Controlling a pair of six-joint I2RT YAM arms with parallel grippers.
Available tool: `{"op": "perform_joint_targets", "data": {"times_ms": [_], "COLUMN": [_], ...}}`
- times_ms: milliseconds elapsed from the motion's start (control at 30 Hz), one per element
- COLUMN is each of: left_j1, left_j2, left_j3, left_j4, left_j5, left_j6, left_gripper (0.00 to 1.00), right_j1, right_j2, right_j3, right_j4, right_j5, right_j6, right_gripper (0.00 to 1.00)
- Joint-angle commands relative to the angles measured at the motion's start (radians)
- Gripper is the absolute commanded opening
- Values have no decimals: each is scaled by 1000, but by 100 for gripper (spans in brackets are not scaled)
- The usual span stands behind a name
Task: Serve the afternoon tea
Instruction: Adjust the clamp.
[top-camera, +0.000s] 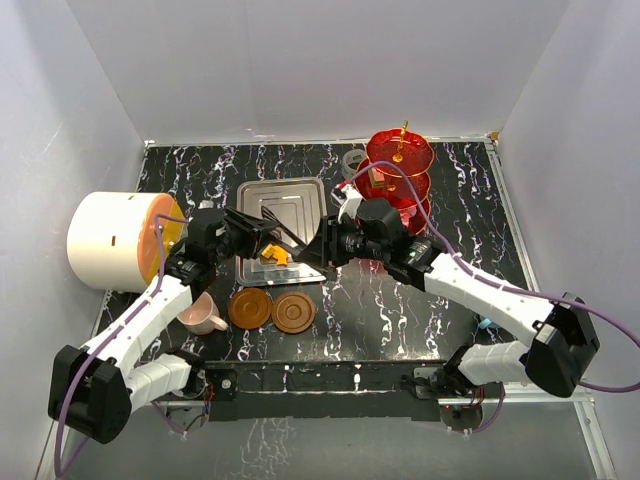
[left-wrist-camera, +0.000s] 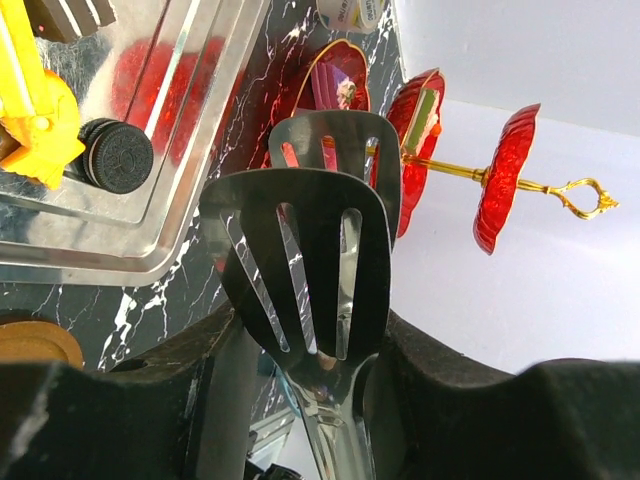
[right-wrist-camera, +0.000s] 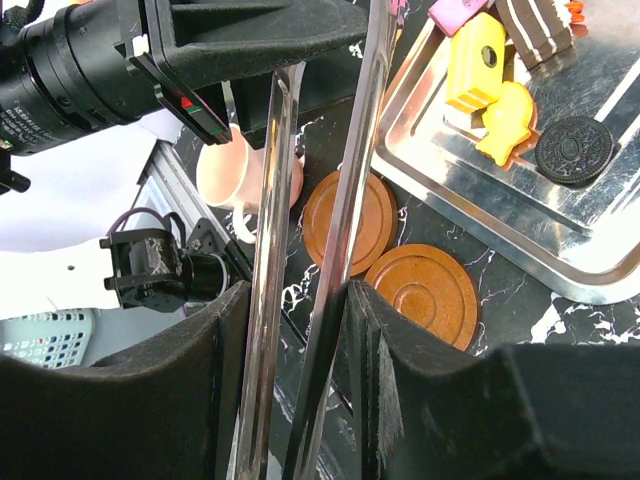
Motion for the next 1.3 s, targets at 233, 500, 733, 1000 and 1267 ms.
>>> {"op": "perform_joint_targets", "data": {"times_ms": [233,500,733,1000,1267], "left_j1": [-3,-3,-3,-3,-3], "left_j2": [-61,-100,-106,-110,-110], "left_j3": [-4,-19,-27,-26,-33], "left_j4": [3,-4,-9,-6,0], "left_j5": [-51,-78,-77,-72,-69], "left_j6": [-69,-88,-88,-94,-95], "left_gripper": [20,9,5,4,3], "right_j1": [17,36,46,59,90], "right_j2": [72,100,107,169,247], "right_j3": [68,102,91,154,213], "right_j4": [7,-37,-31,-150,-186], "right_j5": [-73,-53,-61,-78,-51], "right_j6": [-66,-101,-89,-171,-166], "right_gripper": [40,40,44,55,59]}}
